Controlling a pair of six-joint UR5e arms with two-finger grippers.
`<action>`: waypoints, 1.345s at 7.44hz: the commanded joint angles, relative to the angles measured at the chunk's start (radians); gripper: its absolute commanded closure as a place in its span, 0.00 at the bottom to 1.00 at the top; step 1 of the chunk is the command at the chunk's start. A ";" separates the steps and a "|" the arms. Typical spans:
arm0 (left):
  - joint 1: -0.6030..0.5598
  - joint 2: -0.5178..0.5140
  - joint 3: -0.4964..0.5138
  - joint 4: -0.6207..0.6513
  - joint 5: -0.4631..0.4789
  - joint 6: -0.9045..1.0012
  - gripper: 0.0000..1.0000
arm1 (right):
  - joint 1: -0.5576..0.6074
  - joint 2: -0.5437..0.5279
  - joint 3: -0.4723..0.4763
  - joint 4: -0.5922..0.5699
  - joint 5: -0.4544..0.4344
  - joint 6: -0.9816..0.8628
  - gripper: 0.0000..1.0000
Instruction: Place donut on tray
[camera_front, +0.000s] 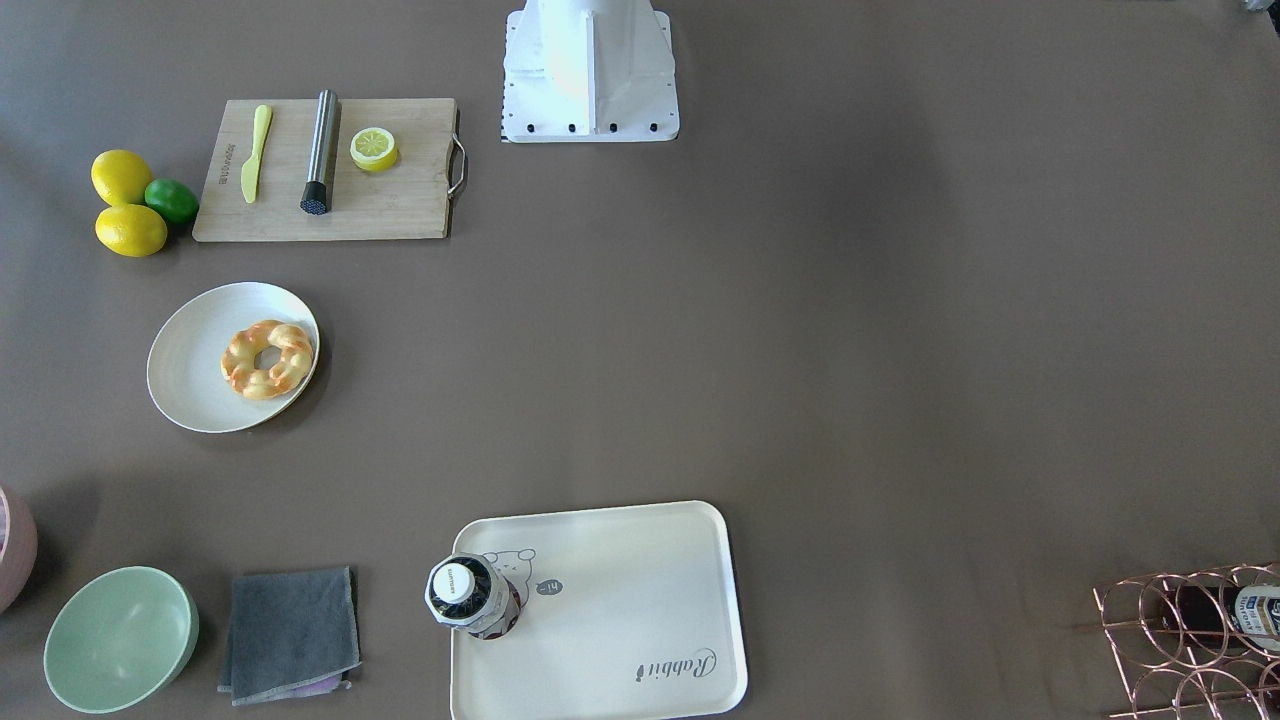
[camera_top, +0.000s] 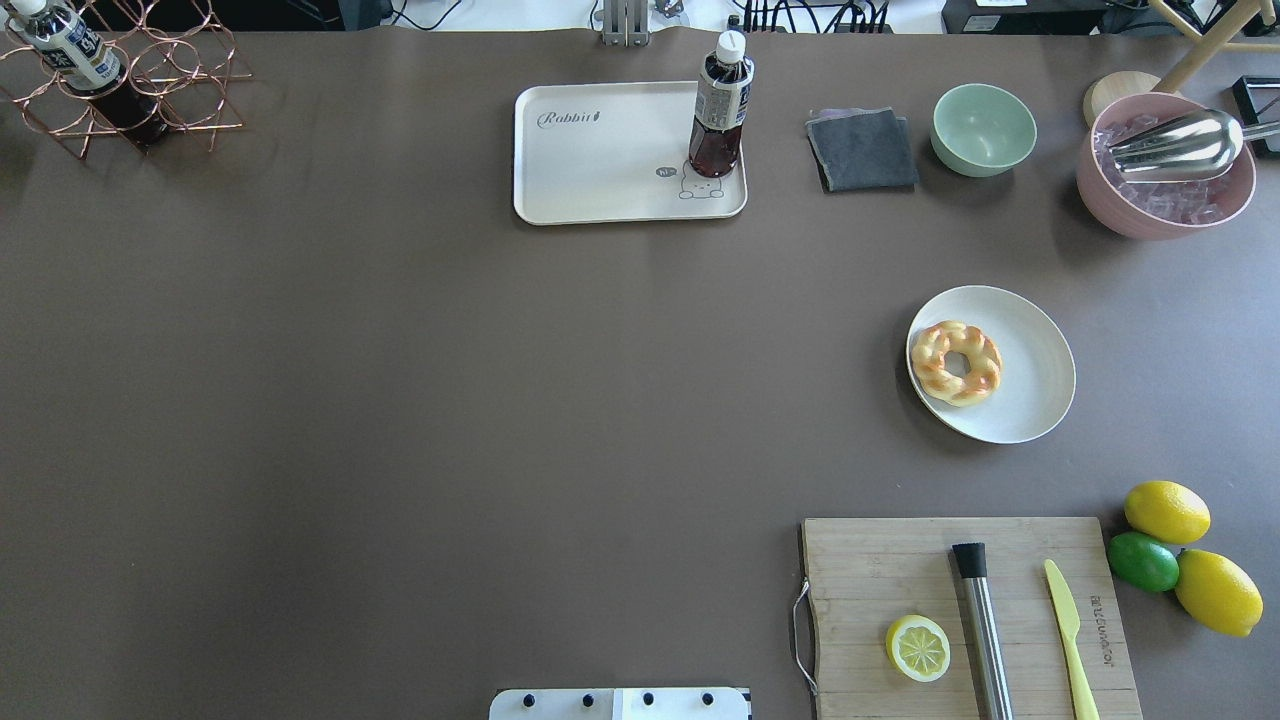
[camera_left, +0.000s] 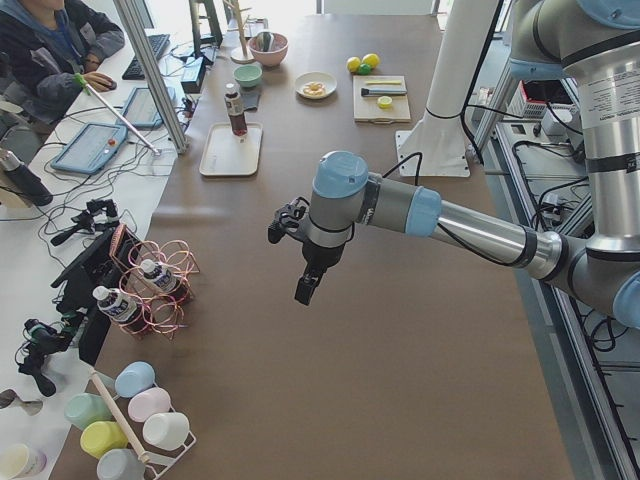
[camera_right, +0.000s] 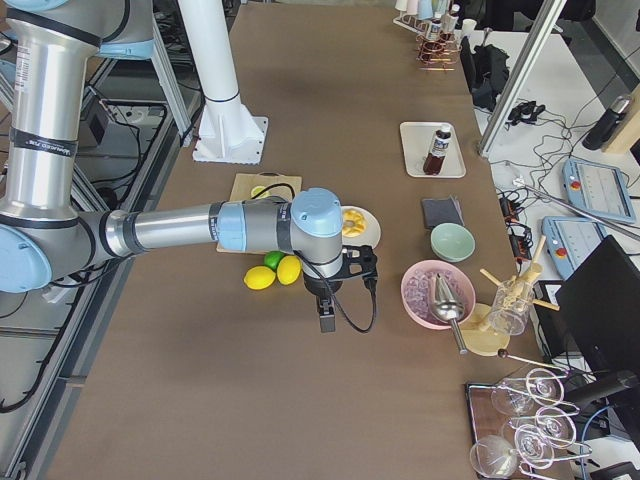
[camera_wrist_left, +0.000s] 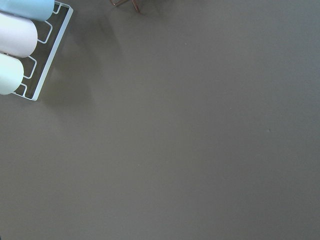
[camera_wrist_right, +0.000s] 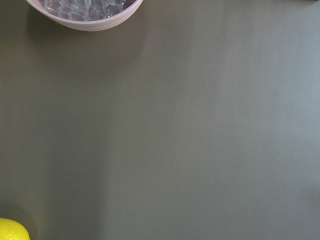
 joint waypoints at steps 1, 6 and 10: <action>-0.001 0.000 -0.003 0.000 -0.002 0.001 0.02 | 0.000 -0.014 0.008 0.000 0.001 -0.001 0.00; -0.001 -0.002 -0.009 -0.002 -0.002 0.001 0.02 | 0.003 -0.102 0.065 0.000 0.003 -0.002 0.00; -0.001 0.000 -0.018 -0.002 -0.002 -0.001 0.02 | -0.003 -0.117 0.086 0.000 0.026 0.016 0.00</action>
